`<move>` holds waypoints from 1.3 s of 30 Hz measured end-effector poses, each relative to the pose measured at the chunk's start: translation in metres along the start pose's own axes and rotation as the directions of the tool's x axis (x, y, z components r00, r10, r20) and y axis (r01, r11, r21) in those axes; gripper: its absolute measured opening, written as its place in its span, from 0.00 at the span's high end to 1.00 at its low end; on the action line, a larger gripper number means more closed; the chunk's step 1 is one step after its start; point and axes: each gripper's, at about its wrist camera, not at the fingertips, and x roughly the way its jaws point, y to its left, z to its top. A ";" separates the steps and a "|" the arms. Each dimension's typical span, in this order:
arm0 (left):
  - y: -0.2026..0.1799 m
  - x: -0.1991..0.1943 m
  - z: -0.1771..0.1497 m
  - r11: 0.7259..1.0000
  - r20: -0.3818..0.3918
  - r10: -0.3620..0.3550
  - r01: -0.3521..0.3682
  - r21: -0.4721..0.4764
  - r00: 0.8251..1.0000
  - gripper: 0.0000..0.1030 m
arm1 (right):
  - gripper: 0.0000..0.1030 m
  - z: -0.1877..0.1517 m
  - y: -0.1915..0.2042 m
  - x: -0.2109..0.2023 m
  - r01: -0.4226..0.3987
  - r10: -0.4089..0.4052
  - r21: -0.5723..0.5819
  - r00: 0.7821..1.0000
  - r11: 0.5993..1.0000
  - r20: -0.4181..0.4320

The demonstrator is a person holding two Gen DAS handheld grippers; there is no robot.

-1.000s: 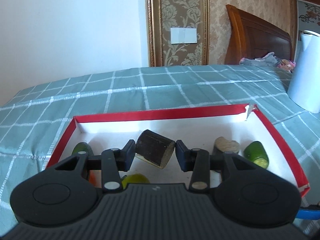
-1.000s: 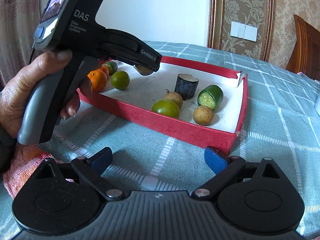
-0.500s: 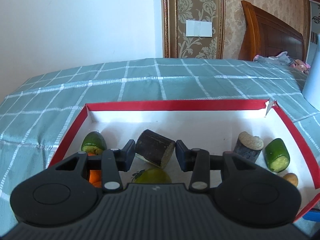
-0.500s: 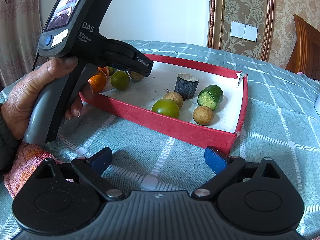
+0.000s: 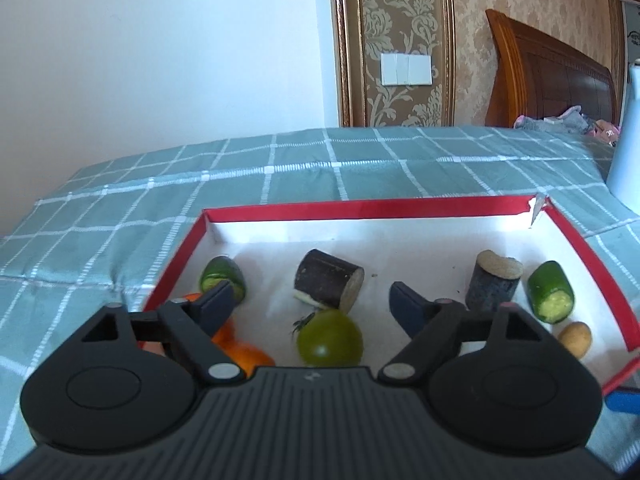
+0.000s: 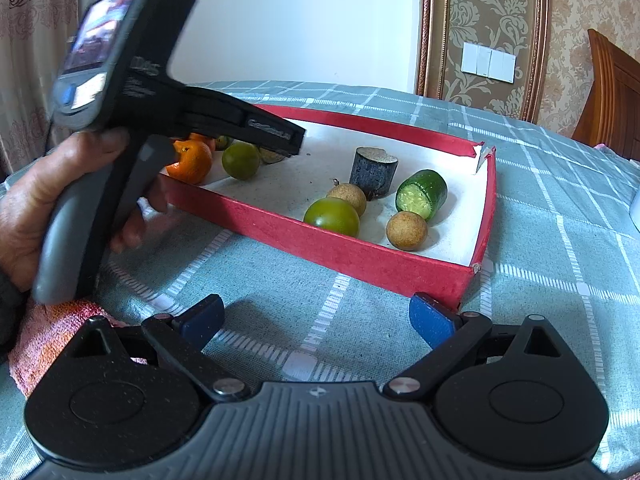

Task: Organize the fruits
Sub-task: 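Withdraw the left gripper from the tray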

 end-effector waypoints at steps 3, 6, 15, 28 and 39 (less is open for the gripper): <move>0.007 -0.023 -0.003 0.999 0.029 0.011 -0.009 -0.046 1.000 0.03 | 0.03 0.000 0.000 0.000 -0.002 0.002 0.002 1.000 1.000 0.001; 0.014 -0.049 -0.007 0.997 0.058 0.014 -0.010 -0.080 0.998 0.00 | 0.03 -0.001 0.000 0.000 0.000 0.000 0.004 1.000 1.000 0.005; 0.027 -0.106 -0.025 0.990 0.067 0.071 -0.062 -0.129 0.995 0.00 | 0.03 -0.003 0.005 -0.019 0.055 -0.057 0.028 0.994 0.998 0.088; 0.035 -0.142 -0.060 0.983 0.035 0.106 -0.099 -0.153 0.994 0.00 | 0.03 0.002 -0.022 -0.035 0.052 -0.097 0.359 0.989 0.932 0.109; 0.027 -0.156 -0.060 0.989 0.039 0.076 -0.070 -0.133 0.996 0.00 | 0.03 0.004 0.006 -0.043 0.101 -0.152 0.294 0.976 0.951 0.156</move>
